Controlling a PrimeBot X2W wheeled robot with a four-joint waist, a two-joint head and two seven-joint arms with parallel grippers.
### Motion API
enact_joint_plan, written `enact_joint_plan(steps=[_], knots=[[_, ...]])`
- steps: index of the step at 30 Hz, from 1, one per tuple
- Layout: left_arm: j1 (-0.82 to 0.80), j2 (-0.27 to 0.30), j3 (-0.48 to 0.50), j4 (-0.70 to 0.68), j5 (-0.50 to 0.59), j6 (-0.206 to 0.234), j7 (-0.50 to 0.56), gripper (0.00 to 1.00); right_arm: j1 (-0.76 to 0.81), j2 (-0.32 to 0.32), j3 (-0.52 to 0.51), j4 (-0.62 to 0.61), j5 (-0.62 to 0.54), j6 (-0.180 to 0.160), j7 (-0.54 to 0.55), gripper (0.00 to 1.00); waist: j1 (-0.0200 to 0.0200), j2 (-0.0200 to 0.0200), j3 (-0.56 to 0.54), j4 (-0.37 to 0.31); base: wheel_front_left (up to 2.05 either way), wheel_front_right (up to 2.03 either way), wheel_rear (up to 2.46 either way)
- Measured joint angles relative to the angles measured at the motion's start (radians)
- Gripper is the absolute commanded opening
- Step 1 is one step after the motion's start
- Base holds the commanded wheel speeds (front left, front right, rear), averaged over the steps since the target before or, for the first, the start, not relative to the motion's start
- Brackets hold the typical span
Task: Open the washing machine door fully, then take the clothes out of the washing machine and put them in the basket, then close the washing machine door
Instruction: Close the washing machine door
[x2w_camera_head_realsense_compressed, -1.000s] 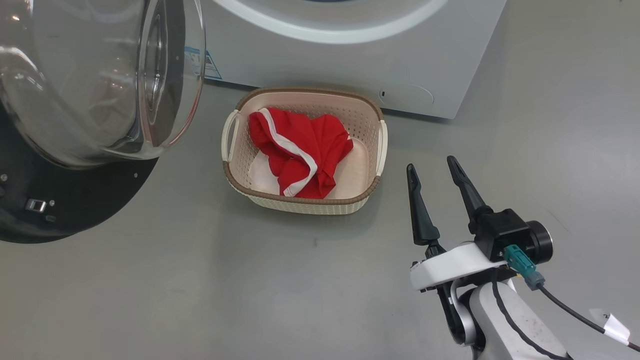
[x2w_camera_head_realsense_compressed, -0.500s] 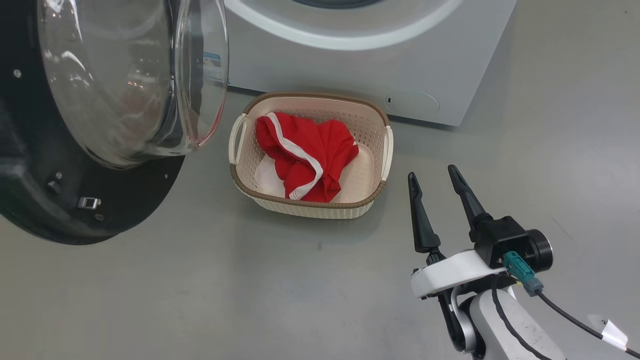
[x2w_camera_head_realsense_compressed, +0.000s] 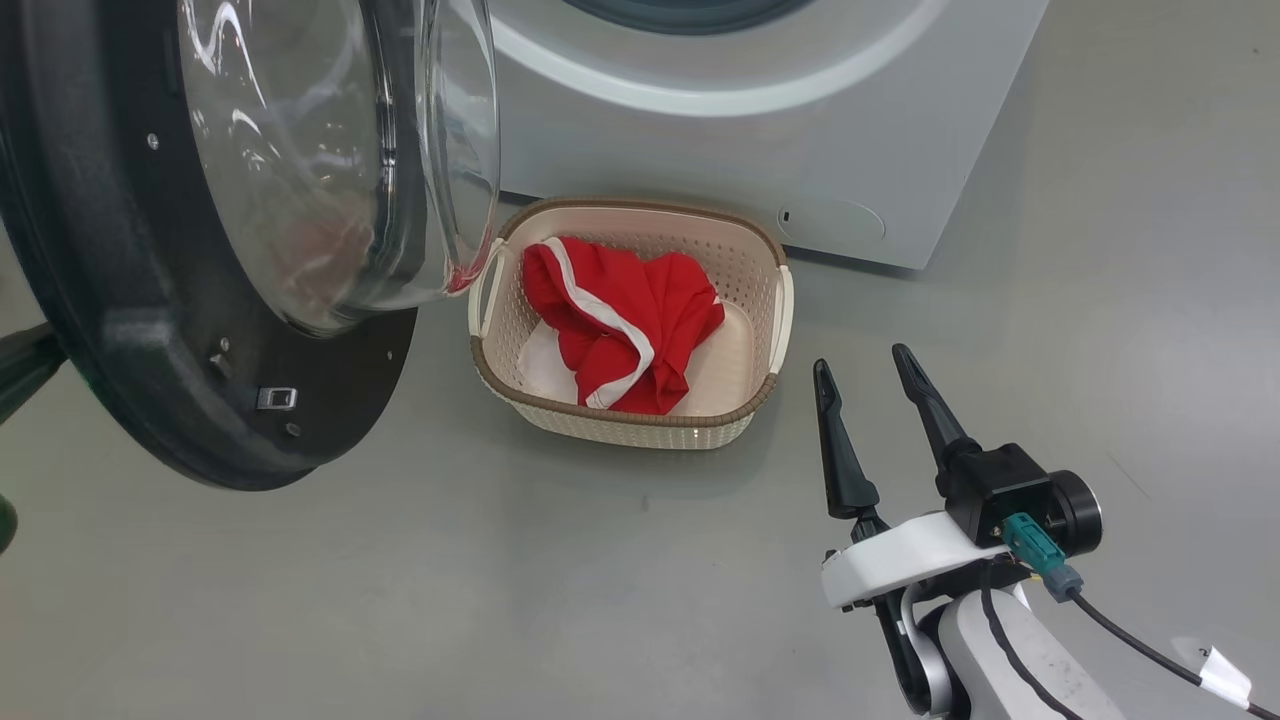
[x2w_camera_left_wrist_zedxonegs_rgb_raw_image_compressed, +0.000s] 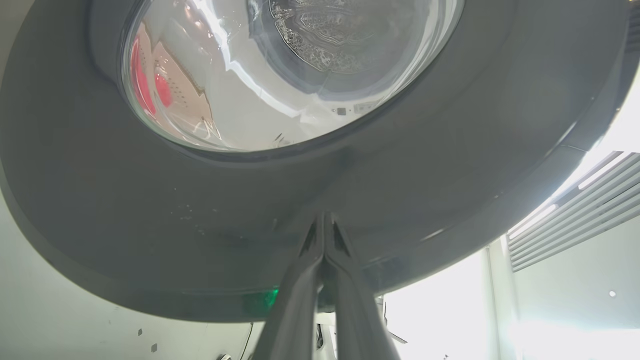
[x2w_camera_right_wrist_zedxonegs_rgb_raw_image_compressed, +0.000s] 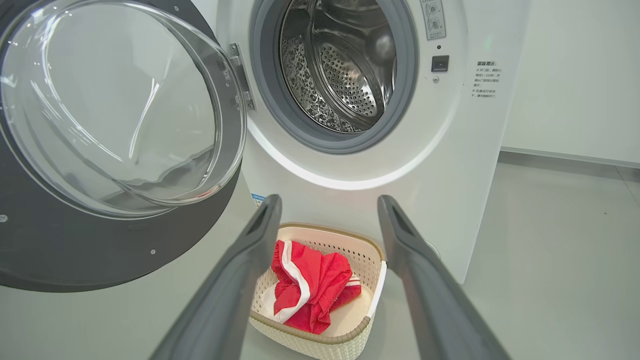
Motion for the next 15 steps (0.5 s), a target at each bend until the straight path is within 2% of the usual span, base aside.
enact_joint_plan(steps=[8, 15], knots=[[0.058, -0.031, 0.007, -0.099, -0.009, 0.0, 0.001, 0.0, 0.001, 0.0, 0.001, -0.001, 0.001, 0.0, 0.0, 1.0, 0.0, 0.0, -0.003, 0.003, 0.0, 0.0, 0.0], [0.097, -0.032, 0.028, -0.251, 0.029, 0.0, -0.104, 0.0, 0.001, 0.0, -0.002, -0.004, 0.002, 0.0, 0.0, 1.0, 0.0, 0.0, 0.001, 0.003, 0.0, 0.0, 0.0]])
